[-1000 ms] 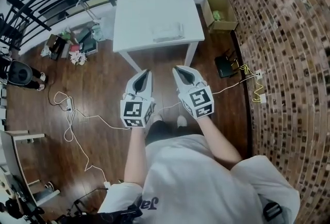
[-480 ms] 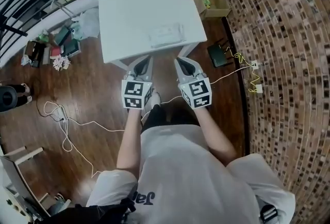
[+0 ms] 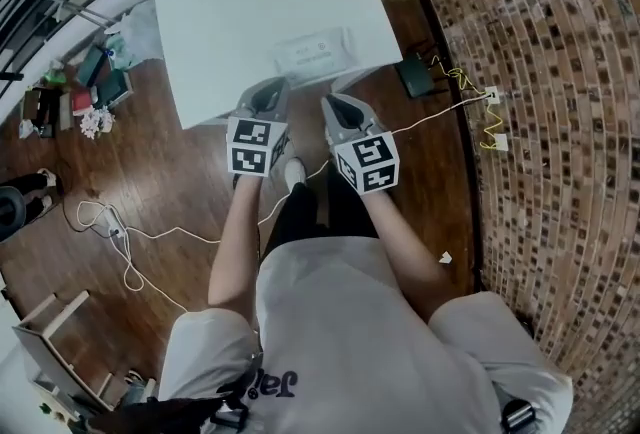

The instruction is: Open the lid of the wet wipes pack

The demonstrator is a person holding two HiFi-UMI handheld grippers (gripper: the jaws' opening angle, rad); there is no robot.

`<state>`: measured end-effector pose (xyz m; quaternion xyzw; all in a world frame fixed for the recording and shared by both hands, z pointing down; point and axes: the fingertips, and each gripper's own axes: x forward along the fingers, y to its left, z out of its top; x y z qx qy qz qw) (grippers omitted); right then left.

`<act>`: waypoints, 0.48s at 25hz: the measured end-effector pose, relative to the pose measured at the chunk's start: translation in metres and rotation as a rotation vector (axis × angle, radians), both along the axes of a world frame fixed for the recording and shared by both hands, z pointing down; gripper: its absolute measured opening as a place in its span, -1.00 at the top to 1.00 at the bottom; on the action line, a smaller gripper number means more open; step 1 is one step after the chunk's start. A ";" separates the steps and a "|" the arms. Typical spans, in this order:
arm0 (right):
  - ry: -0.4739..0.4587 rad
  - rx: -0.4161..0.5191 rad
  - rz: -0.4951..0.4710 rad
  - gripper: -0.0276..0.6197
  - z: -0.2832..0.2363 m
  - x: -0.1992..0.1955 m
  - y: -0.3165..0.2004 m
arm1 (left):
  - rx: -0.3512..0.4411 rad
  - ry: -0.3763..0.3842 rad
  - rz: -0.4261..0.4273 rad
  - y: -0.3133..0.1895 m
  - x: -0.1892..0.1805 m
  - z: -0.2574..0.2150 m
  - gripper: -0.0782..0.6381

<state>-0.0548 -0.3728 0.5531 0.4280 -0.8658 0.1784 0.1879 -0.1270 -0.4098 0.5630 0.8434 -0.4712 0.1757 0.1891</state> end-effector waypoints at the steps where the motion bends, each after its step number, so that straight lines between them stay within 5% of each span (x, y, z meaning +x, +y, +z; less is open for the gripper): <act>1: -0.009 -0.017 0.003 0.94 0.006 -0.001 -0.004 | -0.011 -0.005 0.000 -0.007 0.001 0.008 0.73; 12: -0.135 -0.131 0.068 0.94 0.048 0.009 -0.044 | -0.078 -0.015 -0.012 -0.045 0.017 0.074 0.74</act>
